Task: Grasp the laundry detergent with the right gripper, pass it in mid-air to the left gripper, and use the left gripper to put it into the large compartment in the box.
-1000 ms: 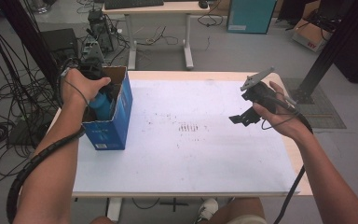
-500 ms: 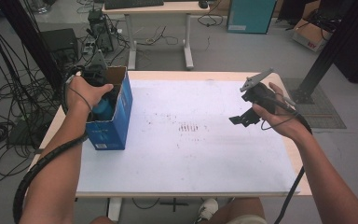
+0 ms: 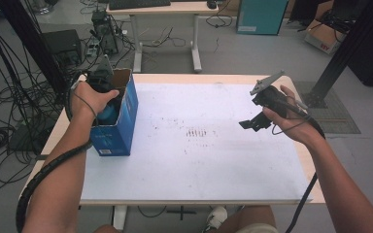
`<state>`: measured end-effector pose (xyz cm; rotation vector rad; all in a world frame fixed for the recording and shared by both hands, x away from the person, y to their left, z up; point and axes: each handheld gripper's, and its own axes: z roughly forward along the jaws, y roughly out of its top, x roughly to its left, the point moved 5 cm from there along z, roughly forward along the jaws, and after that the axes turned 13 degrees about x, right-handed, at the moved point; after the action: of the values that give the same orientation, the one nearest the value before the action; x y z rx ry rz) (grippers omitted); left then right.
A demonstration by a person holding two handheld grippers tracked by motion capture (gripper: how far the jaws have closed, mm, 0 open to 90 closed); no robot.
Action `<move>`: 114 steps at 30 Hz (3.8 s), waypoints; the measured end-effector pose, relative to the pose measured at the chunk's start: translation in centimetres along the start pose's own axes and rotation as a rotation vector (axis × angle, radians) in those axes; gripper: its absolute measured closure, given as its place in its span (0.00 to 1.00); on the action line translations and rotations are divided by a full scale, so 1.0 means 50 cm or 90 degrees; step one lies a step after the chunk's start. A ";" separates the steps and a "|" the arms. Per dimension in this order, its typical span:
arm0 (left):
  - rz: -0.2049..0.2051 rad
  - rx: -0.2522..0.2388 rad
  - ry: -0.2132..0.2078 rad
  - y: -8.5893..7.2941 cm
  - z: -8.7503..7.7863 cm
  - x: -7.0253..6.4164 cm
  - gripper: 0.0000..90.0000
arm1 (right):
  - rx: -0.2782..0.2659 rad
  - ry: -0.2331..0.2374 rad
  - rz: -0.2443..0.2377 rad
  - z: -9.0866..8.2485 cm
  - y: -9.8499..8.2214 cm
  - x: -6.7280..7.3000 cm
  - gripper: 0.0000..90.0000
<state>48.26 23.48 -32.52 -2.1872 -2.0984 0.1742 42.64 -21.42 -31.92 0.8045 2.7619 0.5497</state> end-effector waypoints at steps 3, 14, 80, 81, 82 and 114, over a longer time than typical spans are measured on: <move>0.000 0.000 -0.001 0.001 0.000 0.000 0.41 | 0.001 -0.001 -0.004 0.001 0.001 0.000 0.00; 0.000 -0.001 -0.002 0.002 0.001 0.000 0.40 | 0.006 -0.003 -0.007 0.001 0.004 -0.003 0.00; 0.001 -0.004 -0.001 0.001 0.002 -0.003 0.40 | 0.009 -0.009 -0.009 0.002 0.004 -0.002 0.00; 0.001 -0.004 -0.001 0.001 0.002 -0.003 0.40 | 0.011 -0.010 -0.008 0.002 0.004 -0.002 0.00; 0.001 -0.004 -0.001 0.001 0.002 -0.003 0.40 | 0.011 -0.009 -0.008 0.002 0.004 -0.002 0.00; 0.001 -0.006 -0.005 0.001 0.002 -0.001 0.40 | 0.008 -0.008 -0.016 0.006 0.005 -0.001 0.00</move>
<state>48.27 23.41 -32.62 -2.1968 -2.1072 0.1741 42.88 -21.19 -32.09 0.7716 2.7634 0.5213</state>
